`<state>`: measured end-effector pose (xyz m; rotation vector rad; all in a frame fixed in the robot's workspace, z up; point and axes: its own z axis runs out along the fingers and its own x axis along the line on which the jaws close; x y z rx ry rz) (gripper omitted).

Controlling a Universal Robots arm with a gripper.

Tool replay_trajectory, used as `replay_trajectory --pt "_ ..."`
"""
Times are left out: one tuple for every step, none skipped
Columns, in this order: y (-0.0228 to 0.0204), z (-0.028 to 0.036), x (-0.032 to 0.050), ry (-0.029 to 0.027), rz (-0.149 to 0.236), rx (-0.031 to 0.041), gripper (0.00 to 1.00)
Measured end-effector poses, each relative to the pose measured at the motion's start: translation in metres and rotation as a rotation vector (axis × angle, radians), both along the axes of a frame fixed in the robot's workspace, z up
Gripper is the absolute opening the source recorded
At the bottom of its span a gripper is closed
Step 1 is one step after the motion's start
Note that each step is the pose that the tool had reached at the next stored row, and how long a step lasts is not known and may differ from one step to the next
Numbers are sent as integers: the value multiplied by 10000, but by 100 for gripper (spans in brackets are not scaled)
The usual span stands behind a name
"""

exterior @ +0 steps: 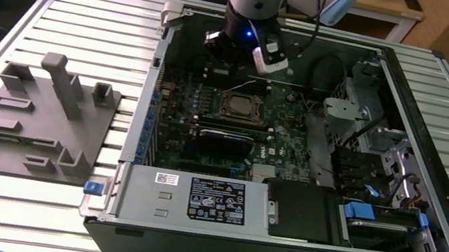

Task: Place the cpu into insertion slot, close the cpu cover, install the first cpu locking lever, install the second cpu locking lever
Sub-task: 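Install the first cpu locking lever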

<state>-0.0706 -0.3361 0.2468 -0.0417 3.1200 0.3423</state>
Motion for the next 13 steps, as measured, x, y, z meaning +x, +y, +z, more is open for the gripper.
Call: replay_trajectory --pt "0 0 0 0 0 0 10" --pt "0 0 1 0 0 0 10" --pt "1 -2 2 0 1 0 10" --pt "1 -7 2 -4 1 2 10" --pt "1 -10 2 -7 2 1 10" --pt "0 -13 2 -9 2 -1 10" --pt "0 -15 2 -11 2 -2 10" --pt "0 -17 7 -11 1 -2 10" --pt "0 -18 18 -11 1 -2 10" --pt "0 -19 29 -11 1 -1 10" --pt "0 -19 37 -12 2 -1 10" --pt "0 -20 45 -12 2 0 10" --pt "0 -20 51 -12 2 0 10"
